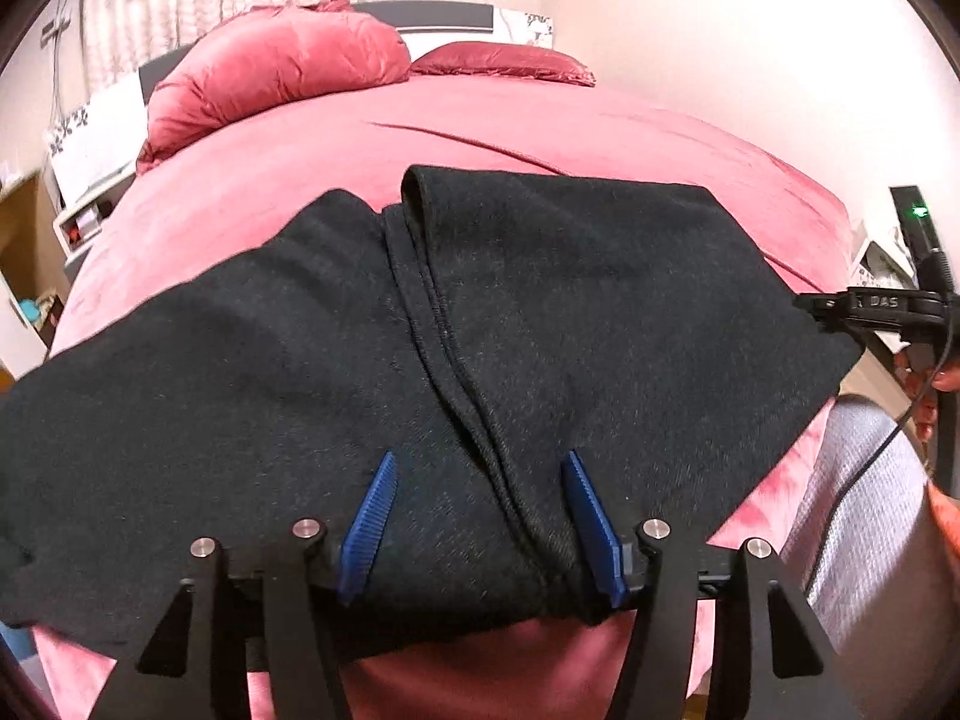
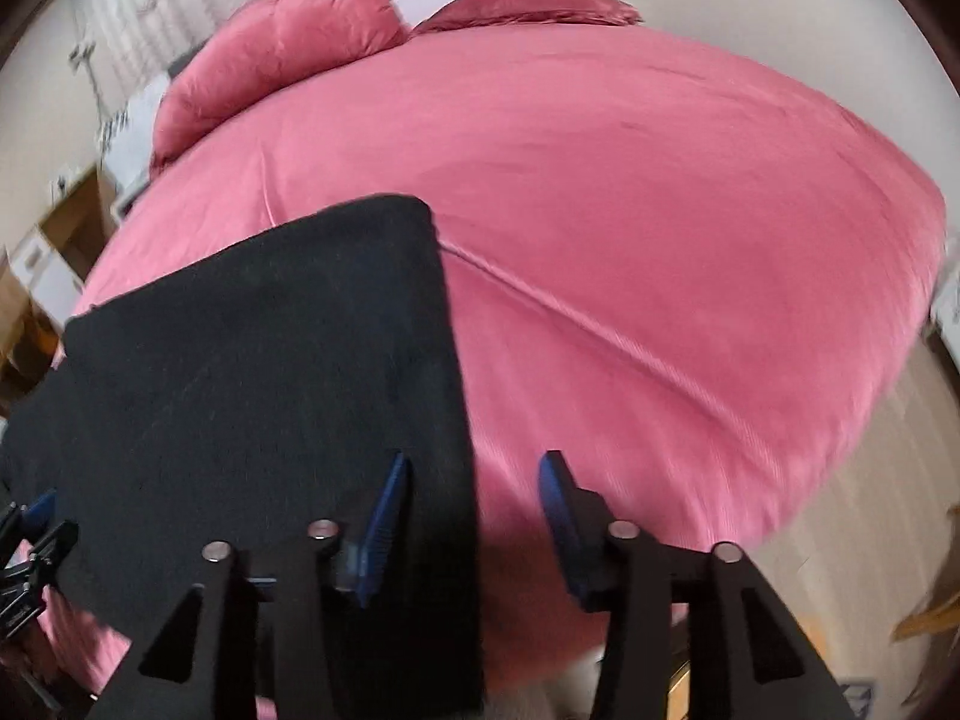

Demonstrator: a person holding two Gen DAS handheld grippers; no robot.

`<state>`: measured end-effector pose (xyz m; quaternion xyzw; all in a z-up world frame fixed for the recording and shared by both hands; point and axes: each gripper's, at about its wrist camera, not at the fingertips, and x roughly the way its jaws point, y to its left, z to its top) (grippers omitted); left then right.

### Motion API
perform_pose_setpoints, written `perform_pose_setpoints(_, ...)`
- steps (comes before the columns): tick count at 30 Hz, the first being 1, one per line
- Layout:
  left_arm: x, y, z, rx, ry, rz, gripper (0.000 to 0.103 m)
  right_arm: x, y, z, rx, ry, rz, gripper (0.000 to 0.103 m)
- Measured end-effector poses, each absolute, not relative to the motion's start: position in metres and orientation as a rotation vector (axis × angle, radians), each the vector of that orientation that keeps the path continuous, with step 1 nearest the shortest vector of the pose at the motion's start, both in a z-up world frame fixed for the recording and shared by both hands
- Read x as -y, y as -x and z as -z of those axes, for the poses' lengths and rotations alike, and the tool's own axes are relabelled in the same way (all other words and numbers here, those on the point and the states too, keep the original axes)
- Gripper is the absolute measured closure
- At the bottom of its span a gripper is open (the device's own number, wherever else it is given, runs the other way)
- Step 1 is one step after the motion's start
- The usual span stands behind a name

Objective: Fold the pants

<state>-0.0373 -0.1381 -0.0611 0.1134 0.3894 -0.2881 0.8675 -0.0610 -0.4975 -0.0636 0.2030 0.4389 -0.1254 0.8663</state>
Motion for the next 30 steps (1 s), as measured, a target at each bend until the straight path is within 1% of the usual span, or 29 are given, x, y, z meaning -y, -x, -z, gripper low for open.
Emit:
perform_pose_setpoints(4,0.128,0.043,0.056,-0.797,-0.237,0.593,0.042,0.505,0.086,0.068,-0.885,-0.594,0.282,0.047)
perform_pose_setpoints(6,0.114,0.047,0.047,-0.776,-0.225,0.577,0.042,0.505,0.088,0.061,-0.889,-0.603,0.287,0.047)
perform_pose_setpoints(8,0.102,0.041,0.037,-0.774,-0.210,0.572,0.043,0.501,0.083,0.049,-0.856,-0.600,0.253,0.047)
perform_pose_setpoints(11,0.109,0.029,0.047,-0.815,-0.223,0.528,0.042,0.499,0.068,0.038,-0.826,-0.573,0.195,0.047)
perform_pose_setpoints(17,0.106,0.013,0.060,-0.907,-0.243,0.475,0.042,0.508,0.031,0.057,-0.891,-0.568,0.195,0.047)
perform_pose_setpoints(20,0.106,0.013,0.059,-0.906,-0.252,0.479,0.041,0.515,0.025,0.068,-0.905,-0.617,0.141,0.047)
perform_pose_setpoints(25,0.100,0.007,0.056,-0.941,-0.220,0.489,0.041,0.532,0.030,0.079,-0.854,-0.758,0.021,0.046)
perform_pose_setpoints(28,0.082,0.001,0.045,-0.973,-0.141,0.496,0.041,0.540,0.032,0.088,-0.807,-0.883,-0.090,0.046)
perform_pose_setpoints(30,0.068,-0.005,0.042,-0.997,-0.076,0.505,0.041,0.540,0.031,0.092,-0.803,-0.895,-0.117,0.046)
